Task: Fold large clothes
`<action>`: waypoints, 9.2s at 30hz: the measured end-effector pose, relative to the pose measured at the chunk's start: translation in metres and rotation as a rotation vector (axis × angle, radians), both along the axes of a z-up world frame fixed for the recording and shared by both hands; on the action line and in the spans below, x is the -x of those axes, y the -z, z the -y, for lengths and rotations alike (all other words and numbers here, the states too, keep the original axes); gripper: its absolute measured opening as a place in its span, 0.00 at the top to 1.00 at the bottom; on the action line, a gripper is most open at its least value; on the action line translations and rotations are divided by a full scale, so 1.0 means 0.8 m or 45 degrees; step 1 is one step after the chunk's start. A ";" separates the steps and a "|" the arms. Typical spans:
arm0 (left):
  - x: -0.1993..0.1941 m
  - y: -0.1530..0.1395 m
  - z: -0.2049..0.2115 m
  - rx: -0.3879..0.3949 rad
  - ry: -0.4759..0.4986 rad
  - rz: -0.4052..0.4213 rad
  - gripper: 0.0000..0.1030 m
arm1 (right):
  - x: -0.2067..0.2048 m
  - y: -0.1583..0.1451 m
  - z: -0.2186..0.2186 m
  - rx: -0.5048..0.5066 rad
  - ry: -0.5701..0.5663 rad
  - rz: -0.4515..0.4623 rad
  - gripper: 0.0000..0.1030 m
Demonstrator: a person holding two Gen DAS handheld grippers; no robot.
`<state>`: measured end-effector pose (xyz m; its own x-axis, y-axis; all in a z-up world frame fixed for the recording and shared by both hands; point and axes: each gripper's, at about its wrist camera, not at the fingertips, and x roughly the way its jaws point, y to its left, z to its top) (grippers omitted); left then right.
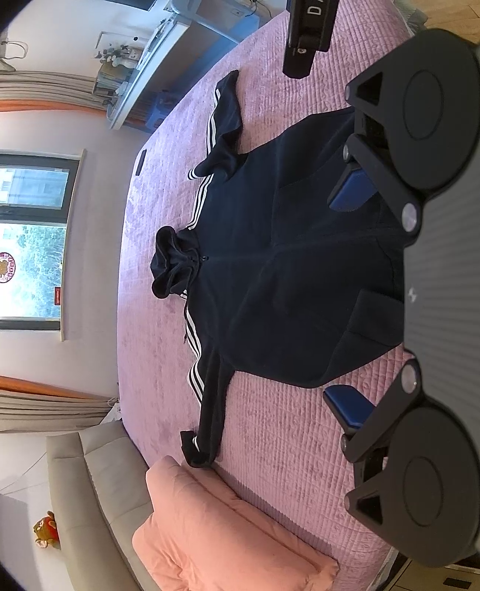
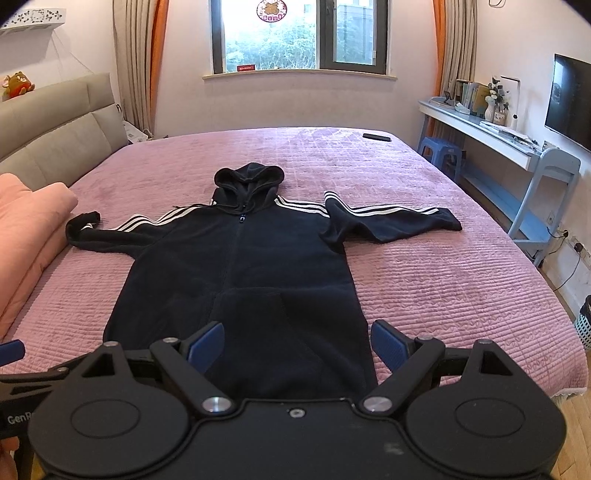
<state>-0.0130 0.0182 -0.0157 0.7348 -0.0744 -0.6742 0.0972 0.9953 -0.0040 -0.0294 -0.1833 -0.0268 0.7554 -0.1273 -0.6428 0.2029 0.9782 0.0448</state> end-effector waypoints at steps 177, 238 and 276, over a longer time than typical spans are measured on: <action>-0.701 0.173 -0.153 0.250 -0.092 -0.178 0.41 | -0.607 0.221 0.094 0.006 0.178 -0.387 0.28; -0.626 0.022 -0.201 0.307 0.063 0.170 0.88 | -0.590 0.201 0.022 -0.166 -0.122 -0.426 0.22; -0.530 0.152 -0.052 0.442 -0.031 -0.237 0.40 | -0.625 0.125 0.098 -0.359 -0.206 -0.091 0.95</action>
